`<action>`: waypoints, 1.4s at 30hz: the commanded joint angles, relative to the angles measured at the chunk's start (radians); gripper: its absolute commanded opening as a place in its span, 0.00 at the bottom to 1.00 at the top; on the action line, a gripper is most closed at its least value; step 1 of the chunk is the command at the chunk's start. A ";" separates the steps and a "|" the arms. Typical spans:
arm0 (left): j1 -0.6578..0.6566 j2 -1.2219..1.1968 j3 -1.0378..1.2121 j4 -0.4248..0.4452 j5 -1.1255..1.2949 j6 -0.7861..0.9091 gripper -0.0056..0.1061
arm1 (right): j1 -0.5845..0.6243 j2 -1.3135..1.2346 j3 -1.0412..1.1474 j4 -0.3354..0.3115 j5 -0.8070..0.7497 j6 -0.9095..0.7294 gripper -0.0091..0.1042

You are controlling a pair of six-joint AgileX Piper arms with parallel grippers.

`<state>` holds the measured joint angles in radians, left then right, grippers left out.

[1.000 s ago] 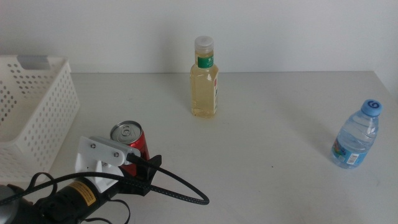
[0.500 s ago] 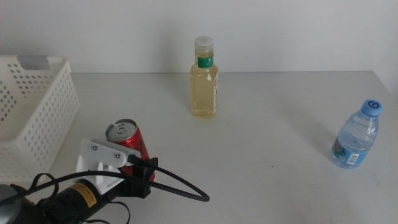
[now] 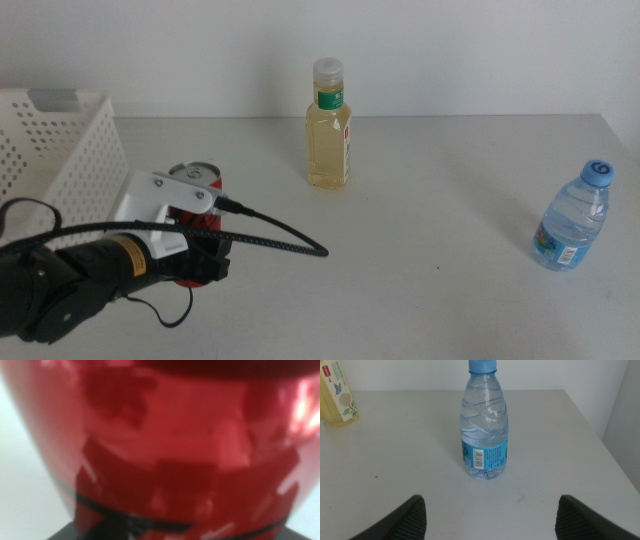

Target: Use arms to grab the bottles and put them into the dustbin to the left of the table.

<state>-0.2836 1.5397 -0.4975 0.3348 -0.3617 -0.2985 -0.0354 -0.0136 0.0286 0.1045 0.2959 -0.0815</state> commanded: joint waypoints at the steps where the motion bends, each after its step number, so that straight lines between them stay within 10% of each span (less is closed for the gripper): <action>1: -0.005 -0.094 -0.093 0.002 0.077 -0.036 0.04 | -0.006 -0.022 -0.009 -0.013 -0.078 -0.015 0.67; 11: -0.005 -0.206 -0.448 -0.029 0.708 0.045 0.04 | -0.006 -0.022 -0.009 -0.013 -0.078 -0.015 0.67; 21: 0.157 -0.164 -0.806 -0.416 1.134 0.575 0.04 | -0.006 -0.022 -0.009 -0.013 -0.078 -0.015 0.67; 42: 0.501 0.168 -1.251 -0.374 1.504 0.643 0.04 | -0.006 -0.022 -0.009 -0.013 -0.078 -0.015 0.67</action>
<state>0.1985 1.7494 -1.7014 -0.0423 1.1708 0.3462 -0.0354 -0.0136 0.0286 0.1045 0.2959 -0.0815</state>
